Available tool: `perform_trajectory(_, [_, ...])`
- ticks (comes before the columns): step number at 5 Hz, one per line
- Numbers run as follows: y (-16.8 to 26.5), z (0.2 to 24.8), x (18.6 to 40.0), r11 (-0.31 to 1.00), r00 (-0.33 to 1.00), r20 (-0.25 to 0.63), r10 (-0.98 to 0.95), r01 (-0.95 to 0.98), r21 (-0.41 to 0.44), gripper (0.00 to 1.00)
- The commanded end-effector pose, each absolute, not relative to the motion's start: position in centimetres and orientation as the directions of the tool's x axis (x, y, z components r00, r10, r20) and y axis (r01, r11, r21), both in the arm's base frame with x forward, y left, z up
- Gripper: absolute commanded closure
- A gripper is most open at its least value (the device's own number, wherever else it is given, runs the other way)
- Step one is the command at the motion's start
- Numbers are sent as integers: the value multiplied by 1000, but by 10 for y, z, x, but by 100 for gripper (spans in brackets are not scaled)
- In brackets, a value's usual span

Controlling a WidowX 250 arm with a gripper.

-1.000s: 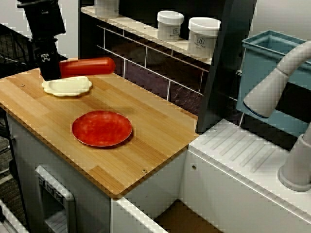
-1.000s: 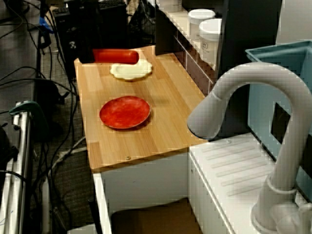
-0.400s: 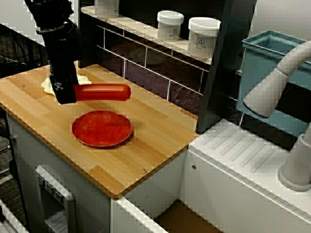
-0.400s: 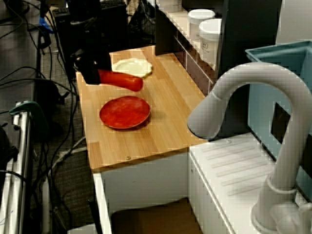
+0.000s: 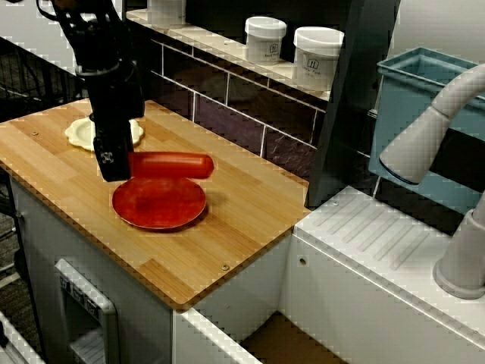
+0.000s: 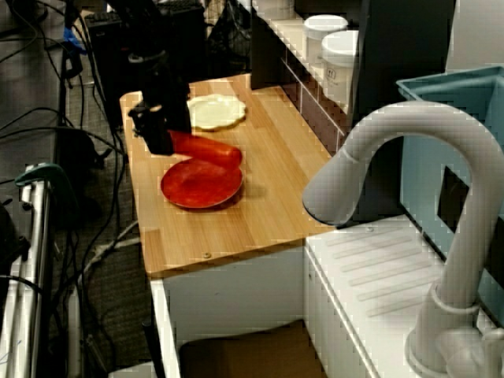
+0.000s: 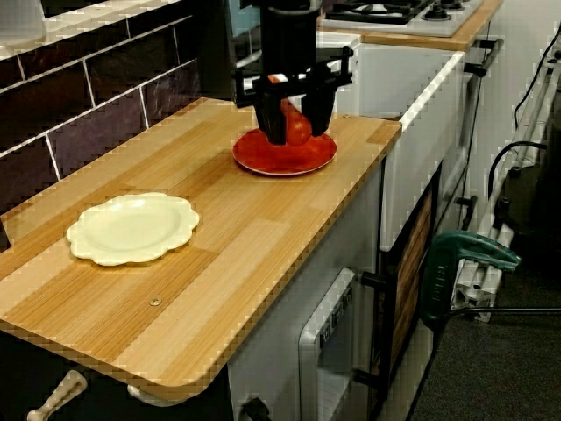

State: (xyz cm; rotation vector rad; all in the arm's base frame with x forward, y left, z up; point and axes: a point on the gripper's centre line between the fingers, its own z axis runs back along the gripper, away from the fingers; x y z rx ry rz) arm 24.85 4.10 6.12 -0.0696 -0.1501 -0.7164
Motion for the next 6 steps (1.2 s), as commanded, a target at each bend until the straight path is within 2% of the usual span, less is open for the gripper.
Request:
perform_trajectory(1, [45, 49, 247, 762, 750, 148, -644, 647, 35, 100])
perform_trajectory(2, [47, 50, 251, 765, 755, 139, -641, 643, 38, 0])
perform_trajectory(4, [63, 70, 255, 787, 775, 169, -610, 617, 8, 0])
perform_trajectory(5, [69, 88, 259, 769, 755, 220, -618, 639, -33, 0])
perform_trajectory(6, [65, 96, 264, 732, 712, 255, -654, 681, -21, 0])
